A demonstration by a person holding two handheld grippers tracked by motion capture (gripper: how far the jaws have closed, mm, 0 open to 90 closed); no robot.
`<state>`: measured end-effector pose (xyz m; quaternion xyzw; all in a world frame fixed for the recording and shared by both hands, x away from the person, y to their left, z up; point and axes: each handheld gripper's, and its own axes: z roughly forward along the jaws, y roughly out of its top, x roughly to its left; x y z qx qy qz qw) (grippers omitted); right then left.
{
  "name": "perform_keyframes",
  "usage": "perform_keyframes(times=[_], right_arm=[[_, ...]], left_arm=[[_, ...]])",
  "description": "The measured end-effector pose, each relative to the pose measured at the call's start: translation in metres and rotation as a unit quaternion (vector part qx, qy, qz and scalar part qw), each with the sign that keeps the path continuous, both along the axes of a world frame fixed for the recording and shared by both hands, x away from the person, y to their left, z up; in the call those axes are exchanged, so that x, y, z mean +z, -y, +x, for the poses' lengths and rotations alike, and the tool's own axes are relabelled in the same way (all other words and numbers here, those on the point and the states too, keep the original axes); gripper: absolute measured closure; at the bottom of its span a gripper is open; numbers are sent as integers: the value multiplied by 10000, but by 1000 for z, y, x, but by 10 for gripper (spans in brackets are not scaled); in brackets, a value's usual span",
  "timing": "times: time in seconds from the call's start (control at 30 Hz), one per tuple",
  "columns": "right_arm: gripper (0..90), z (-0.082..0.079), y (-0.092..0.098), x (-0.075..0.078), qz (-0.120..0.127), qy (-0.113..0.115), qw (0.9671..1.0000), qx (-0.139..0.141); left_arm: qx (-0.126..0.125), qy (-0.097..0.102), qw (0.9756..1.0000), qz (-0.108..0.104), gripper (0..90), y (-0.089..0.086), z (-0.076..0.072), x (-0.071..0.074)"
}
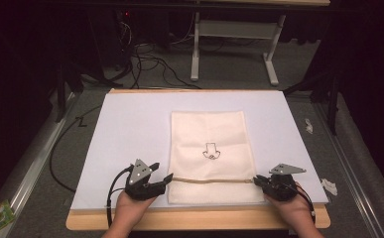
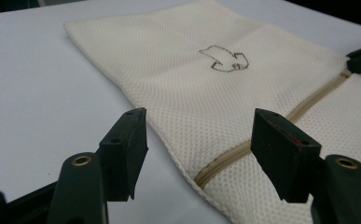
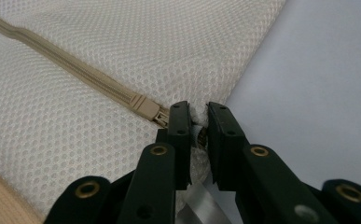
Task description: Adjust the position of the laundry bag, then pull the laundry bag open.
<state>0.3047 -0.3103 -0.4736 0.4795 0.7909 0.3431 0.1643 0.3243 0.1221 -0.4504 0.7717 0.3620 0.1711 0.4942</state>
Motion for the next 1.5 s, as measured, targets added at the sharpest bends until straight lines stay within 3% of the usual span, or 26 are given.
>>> perform_keyframes(times=[0.27, 0.4, 0.47, 0.5, 0.57, 0.6, 0.7, 0.8, 0.9, 0.93, 0.97, 1.23, 1.4, 1.5], right_arm=[[843, 1, 3, 2, -8, 77, 9999, 113], [845, 1, 3, 7, 47, 145, 9998, 109], [845, 1, 3, 9, 57, 210, 9997, 114], [845, 1, 3, 9, 57, 210, 9997, 114], [845, 1, 4, 10, 101, 244, 9996, 107], [845, 1, 5, 12, 164, 266, 9994, 113], [846, 1, 6, 14, 181, 336, 9992, 139], [847, 0, 6, 18, 210, 471, 9985, 180], [848, 0, 6, 22, 246, 568, 9978, 221], [849, -1, 6, 23, 243, 606, 9976, 234], [849, -1, 6, 23, 243, 606, 9976, 234], [854, -1, 4, 28, 221, 758, 9964, 301], [857, -1, 4, 30, 275, 805, 9958, 334], [858, -2, 4, 32, 307, 833, 9953, 380]], left_arm=[[-72, 1, 9999, -110, 370, 5, 3, 2], [-193, 0, 9998, -43, 372, 10, 3, -2], [-294, -129, 9995, 53, 372, 14, 2, -3], [-294, -129, 9995, 53, 371, 14, 2, -3], [-378, -309, 9988, -23, 371, 18, 2, -2], [-507, -432, 9976, -167, 386, 23, 0, -1], [-674, -516, 9961, -218, 394, 32, -1, 0], [-983, -647, 9927, -269, 402, 51, -6, 0], [-1292, -774, 9881, -310, 444, 74, -9, 2], [-1442, -854, 9853, -326, 464, 90, -9, 2], [-1442, -854, 9853, -326, 476, 90, -9, 2], [-1653, -1126, 9787, -468, 523, 146, 3, -7], [-1597, -1374, 9752, -681, 566, 170, 12, -14], [-1597, -1440, 9742, -685, 598, 181, 14, -18]])
